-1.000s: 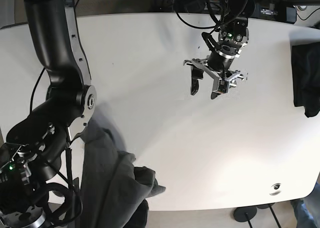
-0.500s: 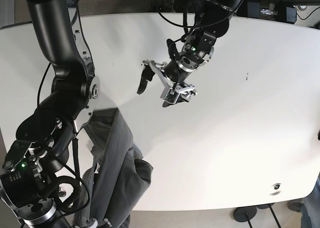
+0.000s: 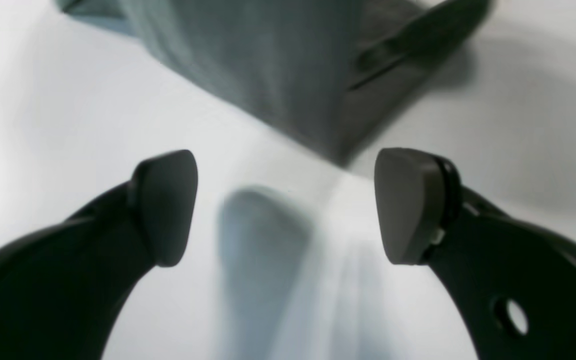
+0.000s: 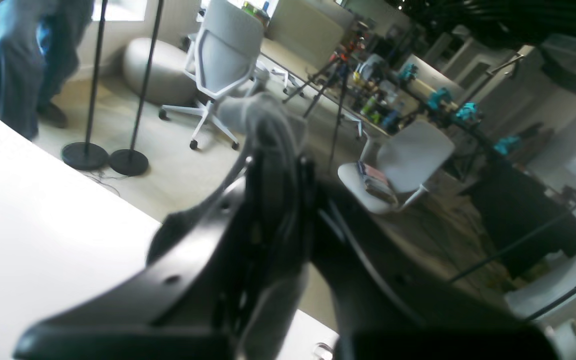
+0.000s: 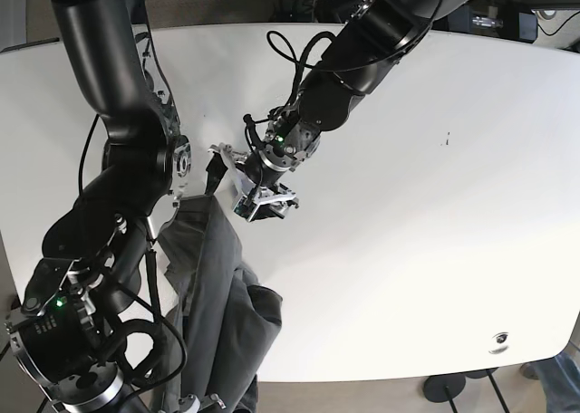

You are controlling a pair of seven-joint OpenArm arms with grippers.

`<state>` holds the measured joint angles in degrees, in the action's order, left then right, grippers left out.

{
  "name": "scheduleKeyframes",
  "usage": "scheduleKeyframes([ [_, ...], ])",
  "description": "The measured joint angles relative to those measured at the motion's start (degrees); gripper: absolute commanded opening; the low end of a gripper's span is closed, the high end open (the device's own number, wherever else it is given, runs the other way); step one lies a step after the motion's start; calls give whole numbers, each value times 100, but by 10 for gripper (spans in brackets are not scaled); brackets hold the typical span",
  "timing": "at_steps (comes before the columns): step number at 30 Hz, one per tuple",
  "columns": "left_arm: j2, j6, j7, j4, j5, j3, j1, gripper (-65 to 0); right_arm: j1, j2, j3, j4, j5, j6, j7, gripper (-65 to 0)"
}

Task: Fold the T-shirt properly
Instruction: 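Grasp the hanging grey T-shirt with the left gripper beside the right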

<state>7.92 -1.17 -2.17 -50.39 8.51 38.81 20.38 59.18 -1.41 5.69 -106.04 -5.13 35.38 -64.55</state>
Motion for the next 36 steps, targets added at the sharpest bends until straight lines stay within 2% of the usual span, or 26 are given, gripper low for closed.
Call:
scheduleKeyframes([
  [3, 31, -361, 435, 168, 20, 184, 90, -125, -9, -4, -55, 0, -4, 0, -2, -631],
  [5, 31, -378, 667, 332, 20, 267, 74, -125, -9, -107, -26, 0, 2, 0, 0, -631],
  [7, 28, -439, 789, 487, 20, 260, 57, -125, -11, -155, -31, 0, -2, 0, -2, -631],
  [8, 31, -691, 789, 616, 22, 262, 94, -125, -7, -162, -35, 0, -4, 0, 0, -631],
  [10, 13, -852, 824, 730, 284, 260, 223, -143, -4, -188, -33, 0, -2, 0, 0, -631],
  [11, 11, -852, 824, 741, 546, 247, 271, -179, -4, -212, -13, 0, 9, 0, 0, -631],
  [12, 15, -866, 820, 750, 887, 251, 348, -249, -4, -243, -13, 0, 2, 0, -2, -631],
  [13, 22, -868, 824, 763, 1032, 260, 409, -300, -2, -256, -13, 0, -2, 0, -2, -631],
  [15, 44, -868, 828, 909, 1110, 260, 551, -411, -4, -258, -15, 0, 0, 0, -2, -631],
  [17, 31, -872, 828, 1025, 1113, 260, 640, -569, -4, -260, -17, 0, 2, 0, -2, -631],
  [19, 28, -870, 824, 1067, 1113, 260, 634, -643, -2, -258, -13, 0, 2, -2, -2, -631],
  [22, 31, -868, 822, 1058, 1134, 219, 627, -646, -2, -238, -13, 0, 2, -2, -2, -631],
  [24, -4, -868, 798, 925, 1252, -44, 608, -646, -2, -240, 55, 0, -2, 2, 0, -631],
  [27, -433, -846, 846, 284, 1434, -411, 422, -646, -2, -203, 400, 31, 31, -7, -2, -631],
  [30, -1123, -911, 739, -297, 1803, -575, 109, -642, -44, 33, 492, 199, 26, -24, -2, -631],
  [32, -1528, -911, 428, -859, 2144, -527, -70, -637, -146, 46, 662, 201, 46, -44, -4, -631],
  [33, -1617, -859, 348, -1084, 2164, -527, -151, -635, -188, 44, 664, 216, 44, -44, -4, -631],
  [34, -1668, -710, 302, -1290, 2159, -529, -238, -610, -205, 44, 658, 227, 42, -44, -7, -631],
  [36, -1670, -328, 304, -1641, 2157, -511, -470, -500, -212, 24, 658, 227, 39, -44, -9, -631],
])
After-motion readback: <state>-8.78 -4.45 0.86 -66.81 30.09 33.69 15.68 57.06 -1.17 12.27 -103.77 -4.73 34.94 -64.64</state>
